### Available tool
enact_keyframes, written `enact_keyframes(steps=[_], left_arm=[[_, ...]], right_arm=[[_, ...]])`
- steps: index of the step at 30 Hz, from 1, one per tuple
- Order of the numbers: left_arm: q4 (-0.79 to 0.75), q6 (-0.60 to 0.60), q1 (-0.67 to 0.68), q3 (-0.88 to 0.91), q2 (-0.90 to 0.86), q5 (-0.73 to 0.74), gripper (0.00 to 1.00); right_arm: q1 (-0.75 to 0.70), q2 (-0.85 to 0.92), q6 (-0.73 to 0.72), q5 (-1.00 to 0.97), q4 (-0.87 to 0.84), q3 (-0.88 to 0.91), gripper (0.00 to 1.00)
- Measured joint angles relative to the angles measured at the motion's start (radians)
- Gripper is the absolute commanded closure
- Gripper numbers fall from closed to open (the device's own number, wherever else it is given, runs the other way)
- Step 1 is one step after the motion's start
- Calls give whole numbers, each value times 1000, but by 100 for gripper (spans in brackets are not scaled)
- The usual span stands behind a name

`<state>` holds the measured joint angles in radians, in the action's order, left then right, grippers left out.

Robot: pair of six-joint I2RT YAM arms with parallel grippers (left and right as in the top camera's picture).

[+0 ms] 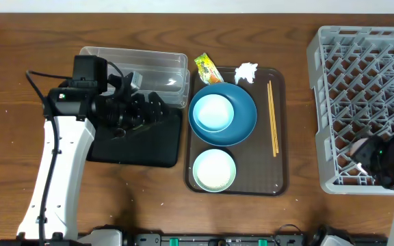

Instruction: Sort waste into correct bins and load items into the dishwasher rack

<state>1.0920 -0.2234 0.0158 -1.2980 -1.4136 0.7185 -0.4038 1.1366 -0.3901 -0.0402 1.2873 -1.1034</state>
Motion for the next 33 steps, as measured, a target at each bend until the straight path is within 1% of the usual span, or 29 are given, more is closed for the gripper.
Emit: enact_keyframes(steps=[2,4,6,7,8,10,14,16,19,22,25,28,31,33], left_arm=[[3,1,0,0,0,-17,11],[4,3,0,0,0,-28,11],[4,4,0,0,0,-37,11],[4,4,0,0,0,-40,11],[4,4,0,0,1,-42,11],[4,4,0,0,1,-45,11],[14,8,0,0,1,-46,10],[38,18,0,0,1,-47,11],[71,45,0,0,2,-57,11],[80,46,0,0,3,-99,11],[79,11,-1,0,18,-185,11],[77,-40,-1,0,67,-299,10],[76,-75,-2,0,144,-410,11],[76,-92,-2,0,192,-465,11]], right_arm=[[0,45,10,19,23,0,58],[0,82,23,38,34,0,54],[0,108,31,45,37,0,33],[0,116,29,45,37,0,24],[0,119,36,45,35,0,21],[0,120,41,45,24,0,20],[0,119,50,69,18,-11,22],[1,113,77,120,7,-29,24],[27,70,154,261,-47,-48,24],[123,9,221,383,-98,-53,25],[274,-34,255,434,-150,-61,28],[433,-36,249,426,-197,-61,30],[599,0,203,361,-268,-61,34],[675,35,172,307,-326,-61,35]])
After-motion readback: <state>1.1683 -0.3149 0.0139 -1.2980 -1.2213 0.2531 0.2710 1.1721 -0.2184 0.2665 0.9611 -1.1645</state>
